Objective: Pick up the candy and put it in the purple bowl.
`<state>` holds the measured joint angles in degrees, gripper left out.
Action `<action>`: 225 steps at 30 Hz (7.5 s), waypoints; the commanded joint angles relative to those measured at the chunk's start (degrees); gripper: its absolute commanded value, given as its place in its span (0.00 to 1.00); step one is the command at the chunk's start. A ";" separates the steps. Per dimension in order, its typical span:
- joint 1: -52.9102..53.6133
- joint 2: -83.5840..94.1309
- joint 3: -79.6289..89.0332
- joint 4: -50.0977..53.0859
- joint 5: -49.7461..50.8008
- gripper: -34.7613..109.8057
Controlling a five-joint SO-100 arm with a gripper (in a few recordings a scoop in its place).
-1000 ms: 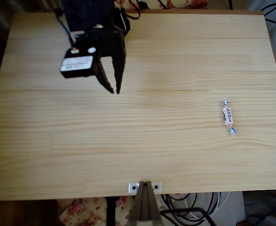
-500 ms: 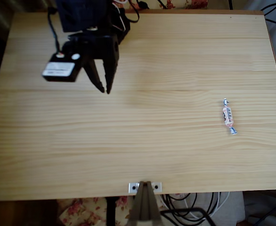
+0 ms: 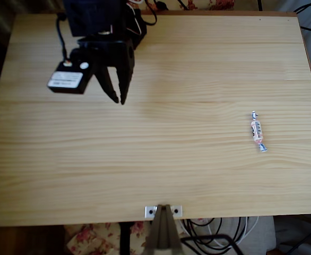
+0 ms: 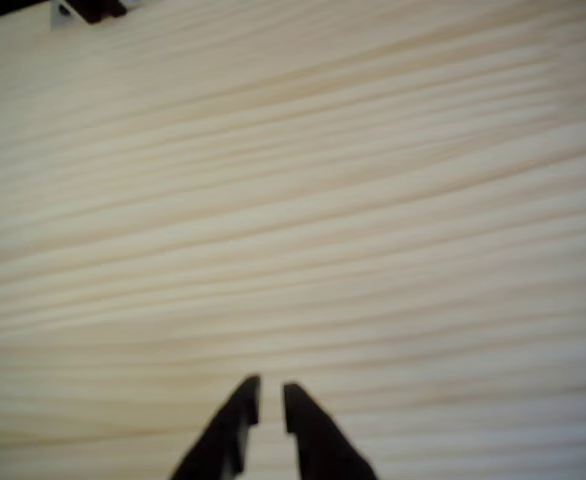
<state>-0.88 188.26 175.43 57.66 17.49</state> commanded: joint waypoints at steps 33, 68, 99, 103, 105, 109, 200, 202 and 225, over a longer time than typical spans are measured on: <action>-4.31 0.79 -1.41 -2.90 -17.49 0.26; -4.31 0.79 -1.41 -2.90 -17.49 0.26; -3.78 0.79 -1.41 -2.90 -16.96 0.26; -3.78 0.79 -1.41 -2.90 -16.96 0.26; -3.78 0.79 -1.41 -2.90 -16.96 0.26; -3.78 0.79 -1.41 -2.90 -16.88 0.26; -51.24 -121.55 -129.29 32.43 48.52 0.39; -52.29 -127.44 -136.76 34.54 48.87 0.39; -50.36 -157.59 -185.19 43.15 48.43 0.42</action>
<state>-50.27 28.83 -3.78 102.57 65.57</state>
